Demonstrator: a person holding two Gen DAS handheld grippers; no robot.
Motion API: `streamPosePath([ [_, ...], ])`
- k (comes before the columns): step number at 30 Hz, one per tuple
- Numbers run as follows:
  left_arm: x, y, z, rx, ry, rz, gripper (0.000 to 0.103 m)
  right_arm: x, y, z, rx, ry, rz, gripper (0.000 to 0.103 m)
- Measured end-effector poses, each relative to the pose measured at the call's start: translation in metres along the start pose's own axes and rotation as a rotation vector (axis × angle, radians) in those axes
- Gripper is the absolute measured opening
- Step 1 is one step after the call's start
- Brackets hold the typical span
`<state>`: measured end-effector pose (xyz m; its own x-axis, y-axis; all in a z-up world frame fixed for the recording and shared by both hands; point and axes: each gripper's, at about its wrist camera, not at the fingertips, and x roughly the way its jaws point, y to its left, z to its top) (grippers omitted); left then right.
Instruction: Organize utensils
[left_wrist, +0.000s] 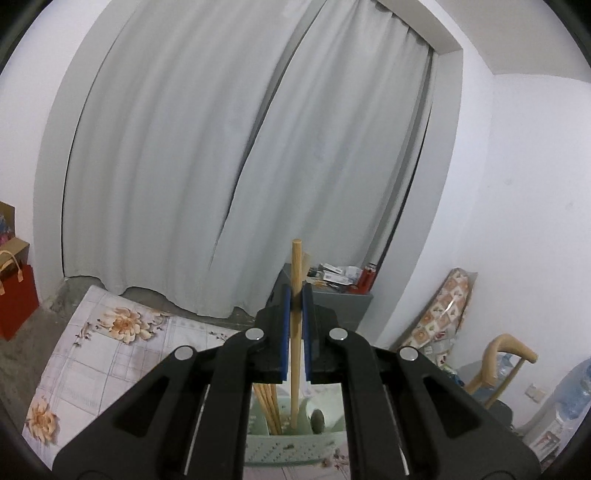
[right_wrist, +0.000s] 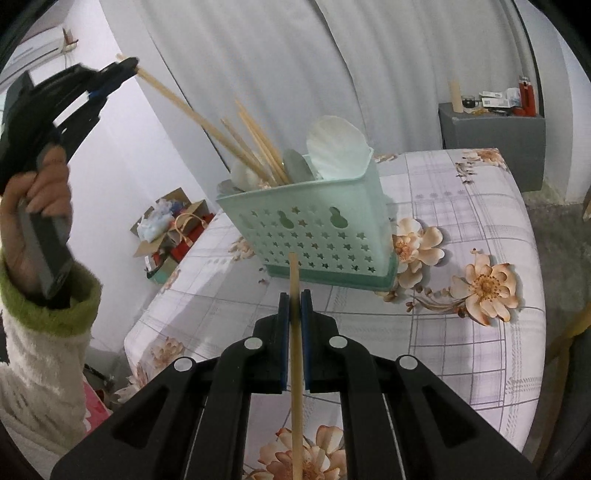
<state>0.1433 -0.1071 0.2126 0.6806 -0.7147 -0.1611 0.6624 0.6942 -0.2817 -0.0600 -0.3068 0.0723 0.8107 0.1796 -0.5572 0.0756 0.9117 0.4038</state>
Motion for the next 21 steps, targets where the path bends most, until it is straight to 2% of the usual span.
streamPosePath([
  [5,0.026,0.0,-0.014,0.009,0.009,0.043,0.005,-0.002,-0.009,0.003,0.015,-0.006,-0.023,0.006],
  [8,0.038,0.006,-0.035,-0.012,0.044,0.05,0.004,-0.003,-0.013,0.003,0.023,-0.009,-0.032,0.006],
  [13,0.038,0.02,-0.07,-0.067,0.116,0.053,0.005,-0.007,-0.017,0.001,0.032,-0.019,-0.043,0.006],
  [17,0.03,0.037,-0.085,-0.116,0.15,0.057,0.006,-0.011,-0.017,0.008,0.02,-0.039,-0.047,0.006],
  [20,0.022,0.043,-0.091,-0.114,0.16,0.061,0.021,-0.02,-0.013,0.017,0.002,-0.08,-0.047,0.006],
  [21,0.016,0.043,-0.092,-0.106,0.157,0.068,0.031,-0.023,-0.012,0.02,-0.003,-0.094,-0.047,0.006],
])
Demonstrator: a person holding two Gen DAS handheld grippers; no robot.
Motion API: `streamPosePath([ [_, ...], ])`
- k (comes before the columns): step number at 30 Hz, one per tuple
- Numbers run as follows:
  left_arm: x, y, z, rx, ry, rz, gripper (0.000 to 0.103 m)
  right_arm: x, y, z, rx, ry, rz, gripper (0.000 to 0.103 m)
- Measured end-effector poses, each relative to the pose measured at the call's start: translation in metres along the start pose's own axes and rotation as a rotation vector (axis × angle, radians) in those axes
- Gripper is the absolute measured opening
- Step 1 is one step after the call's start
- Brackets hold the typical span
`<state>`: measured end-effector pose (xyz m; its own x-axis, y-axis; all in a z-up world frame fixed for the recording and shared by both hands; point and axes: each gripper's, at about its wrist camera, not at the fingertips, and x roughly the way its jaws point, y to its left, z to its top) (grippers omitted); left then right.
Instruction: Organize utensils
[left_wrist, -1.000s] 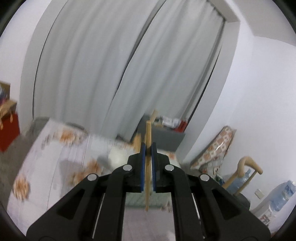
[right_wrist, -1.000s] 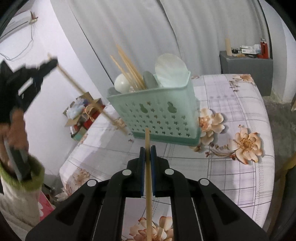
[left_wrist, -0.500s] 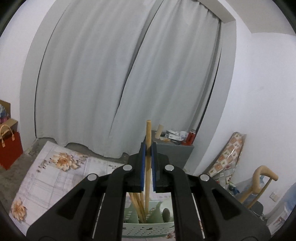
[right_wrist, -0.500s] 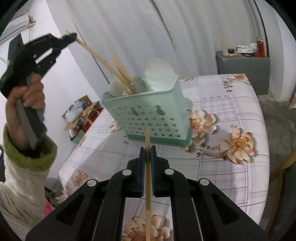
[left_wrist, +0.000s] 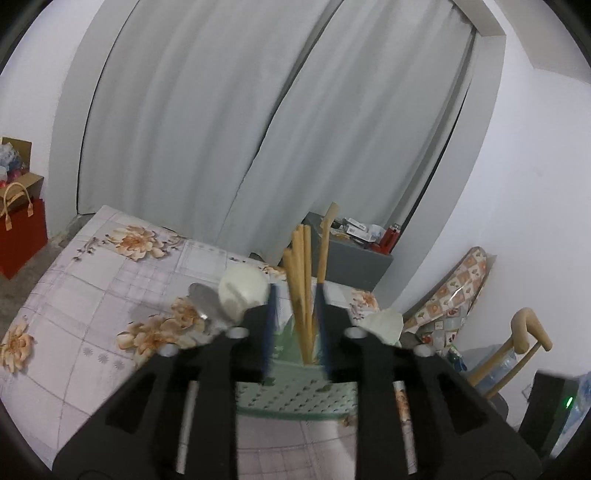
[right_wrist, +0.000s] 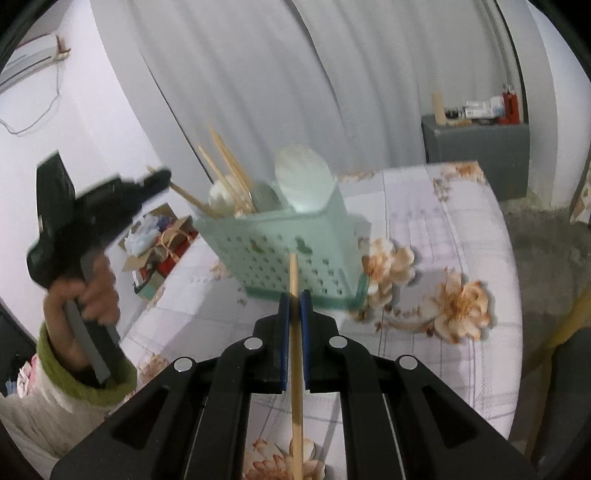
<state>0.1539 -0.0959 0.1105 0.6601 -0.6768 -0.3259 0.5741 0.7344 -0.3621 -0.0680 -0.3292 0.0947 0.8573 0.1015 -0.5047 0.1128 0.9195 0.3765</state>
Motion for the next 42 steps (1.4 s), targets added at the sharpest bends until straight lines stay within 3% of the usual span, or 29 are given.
streamPosePath([
  [4,-0.02,0.007,-0.009,0.021,-0.019,0.024,0.048,-0.011,0.007,0.011,-0.022,-0.054,0.004,0.006],
  [7,-0.034,0.011,-0.02,0.015,-0.021,0.035,0.055,-0.019,0.017,0.021,-0.047,-0.092,0.01,0.006],
  [16,-0.038,0.03,-0.074,0.011,0.108,0.071,0.064,-0.039,0.063,0.075,-0.179,-0.259,0.066,0.006],
  [23,-0.044,0.04,-0.096,0.062,0.178,0.161,0.069,-0.045,0.106,0.12,-0.305,-0.376,0.114,0.006],
  [33,-0.048,0.035,-0.104,0.104,0.199,0.178,0.084,-0.004,0.114,0.158,-0.352,-0.399,0.024,0.006],
  [37,-0.046,0.033,-0.104,0.116,0.206,0.193,0.087,0.019,0.111,0.155,-0.379,-0.375,-0.023,0.006],
  [42,-0.047,0.036,-0.108,0.123,0.207,0.221,0.089,0.052,0.103,0.129,-0.421,-0.284,-0.094,0.006],
])
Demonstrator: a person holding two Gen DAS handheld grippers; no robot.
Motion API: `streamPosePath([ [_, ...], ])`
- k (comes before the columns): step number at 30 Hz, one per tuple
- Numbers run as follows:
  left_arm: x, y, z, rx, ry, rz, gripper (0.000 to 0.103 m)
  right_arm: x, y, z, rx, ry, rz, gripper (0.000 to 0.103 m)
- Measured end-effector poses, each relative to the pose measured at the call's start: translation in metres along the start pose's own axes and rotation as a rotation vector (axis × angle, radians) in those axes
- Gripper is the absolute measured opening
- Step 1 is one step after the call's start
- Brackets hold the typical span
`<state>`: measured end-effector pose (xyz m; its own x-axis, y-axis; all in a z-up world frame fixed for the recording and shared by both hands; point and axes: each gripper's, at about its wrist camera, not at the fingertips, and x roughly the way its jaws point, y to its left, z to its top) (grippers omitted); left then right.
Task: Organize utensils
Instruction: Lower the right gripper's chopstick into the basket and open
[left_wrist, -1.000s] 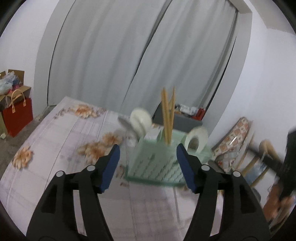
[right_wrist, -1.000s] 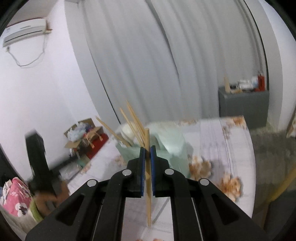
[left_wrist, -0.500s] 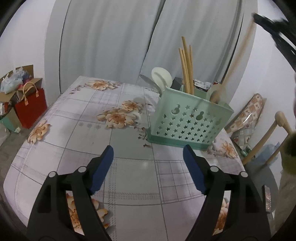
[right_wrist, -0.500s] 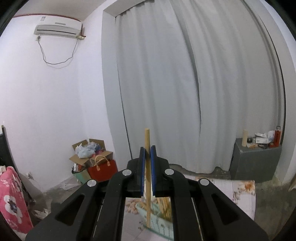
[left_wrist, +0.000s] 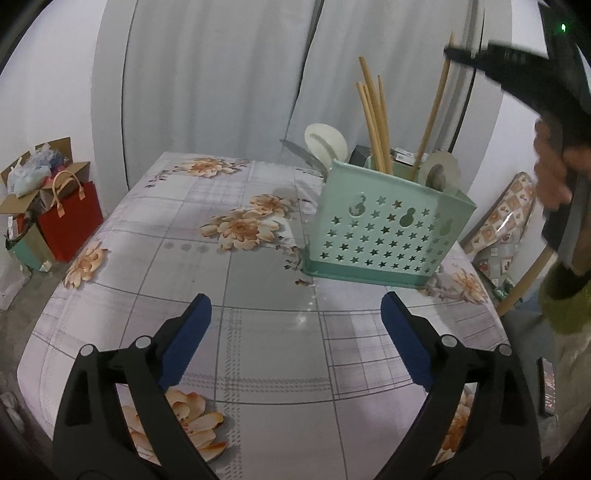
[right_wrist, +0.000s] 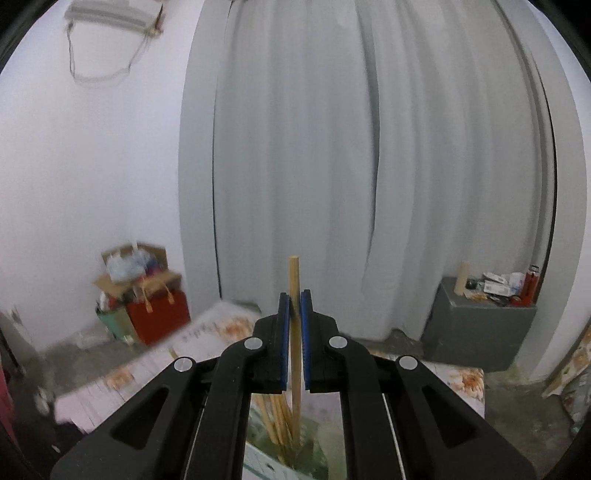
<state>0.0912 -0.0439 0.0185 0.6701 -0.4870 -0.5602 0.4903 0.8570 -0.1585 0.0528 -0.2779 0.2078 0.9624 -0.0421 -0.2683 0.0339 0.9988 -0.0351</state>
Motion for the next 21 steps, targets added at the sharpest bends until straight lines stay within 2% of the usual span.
streamPosePath([
  [5,-0.002,0.008,0.001,0.002,-0.028,0.003,0.089,0.007,-0.001,-0.03,0.005,0.104,0.014,0.009],
  [7,-0.001,0.01,0.004,0.012,-0.043,-0.005,0.089,0.0,-0.01,-0.033,0.048,0.112,0.017,0.025],
  [8,-0.001,0.011,0.008,0.022,-0.058,-0.016,0.089,-0.004,-0.014,-0.034,0.068,0.106,0.021,0.038],
  [10,0.001,0.011,0.015,0.038,-0.088,-0.043,0.089,-0.016,-0.023,-0.034,0.123,0.091,0.026,0.044],
  [14,0.015,0.012,0.034,0.064,-0.132,-0.149,0.089,-0.035,-0.061,-0.052,0.33,0.107,0.018,0.049],
  [19,0.054,0.011,0.054,0.05,-0.089,-0.298,0.089,-0.025,-0.104,-0.103,0.679,0.22,0.171,0.049],
  [21,0.071,0.006,0.062,0.055,-0.074,-0.326,0.089,-0.016,-0.115,-0.122,0.779,0.268,0.202,0.049],
])
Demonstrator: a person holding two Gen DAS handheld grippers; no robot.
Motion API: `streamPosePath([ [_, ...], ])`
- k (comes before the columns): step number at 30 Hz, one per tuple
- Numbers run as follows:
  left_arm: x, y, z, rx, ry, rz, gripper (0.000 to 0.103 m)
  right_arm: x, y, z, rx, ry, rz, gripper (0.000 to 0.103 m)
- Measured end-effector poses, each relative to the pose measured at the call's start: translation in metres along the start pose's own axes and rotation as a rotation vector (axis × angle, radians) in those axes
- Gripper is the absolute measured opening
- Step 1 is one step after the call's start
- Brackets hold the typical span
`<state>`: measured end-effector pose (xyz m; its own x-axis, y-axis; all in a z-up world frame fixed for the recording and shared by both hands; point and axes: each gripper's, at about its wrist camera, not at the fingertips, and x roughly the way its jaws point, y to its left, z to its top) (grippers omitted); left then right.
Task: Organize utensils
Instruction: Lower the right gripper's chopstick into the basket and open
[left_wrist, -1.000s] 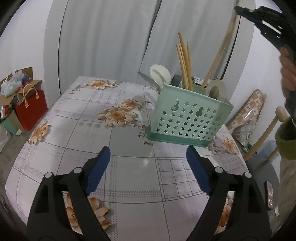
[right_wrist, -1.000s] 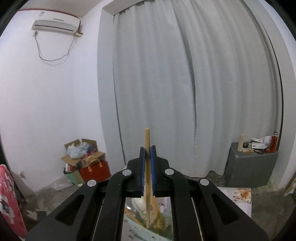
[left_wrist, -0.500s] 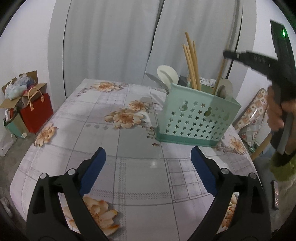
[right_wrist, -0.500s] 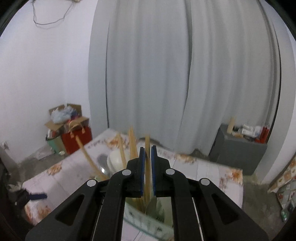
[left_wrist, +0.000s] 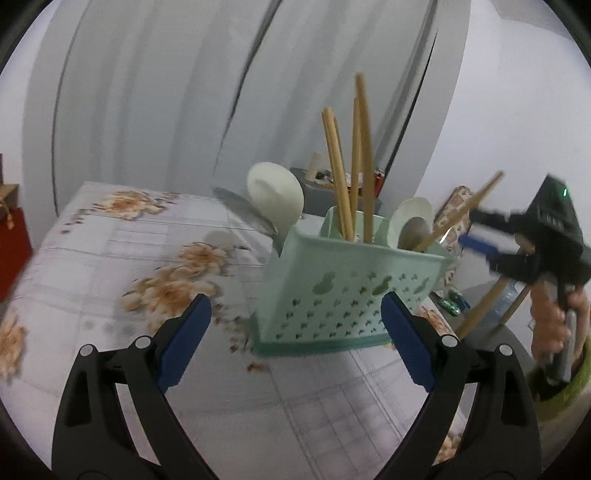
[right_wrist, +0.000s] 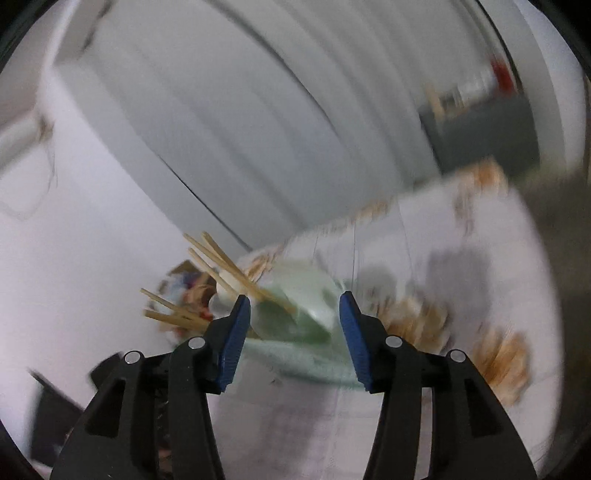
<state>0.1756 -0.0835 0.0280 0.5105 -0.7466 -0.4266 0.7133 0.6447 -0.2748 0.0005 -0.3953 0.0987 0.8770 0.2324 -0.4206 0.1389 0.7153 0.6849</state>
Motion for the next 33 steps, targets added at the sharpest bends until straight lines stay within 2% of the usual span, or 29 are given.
streamPosePath([
  [2,0.013,-0.001,0.005,0.004,0.009,-0.035,0.089,0.009,-0.008,-0.001,0.038,0.028,0.028,0.049],
  [4,0.024,-0.005,0.008,0.005,0.017,-0.047,0.089,0.019,-0.01,-0.004,0.043,0.061,0.018,0.045],
  [6,0.032,-0.011,0.011,0.003,0.016,-0.065,0.089,0.028,-0.011,-0.006,0.045,0.1,-0.006,0.036],
  [10,0.042,-0.024,0.014,-0.002,0.015,-0.082,0.089,0.028,-0.014,-0.006,0.06,0.101,0.001,0.031],
  [13,0.045,-0.033,0.012,0.007,0.004,-0.028,0.089,0.03,-0.018,-0.002,0.067,0.108,0.001,0.03],
  [26,0.003,-0.042,-0.003,-0.093,-0.003,0.063,0.089,0.057,0.004,-0.009,0.023,0.166,0.02,0.03],
  [30,-0.005,-0.051,-0.006,-0.056,0.003,0.078,0.089,0.059,0.007,-0.012,0.002,0.165,0.012,0.031],
  [33,-0.013,-0.057,-0.007,-0.031,0.0,0.119,0.091,0.045,0.01,-0.015,-0.031,0.124,-0.011,0.031],
])
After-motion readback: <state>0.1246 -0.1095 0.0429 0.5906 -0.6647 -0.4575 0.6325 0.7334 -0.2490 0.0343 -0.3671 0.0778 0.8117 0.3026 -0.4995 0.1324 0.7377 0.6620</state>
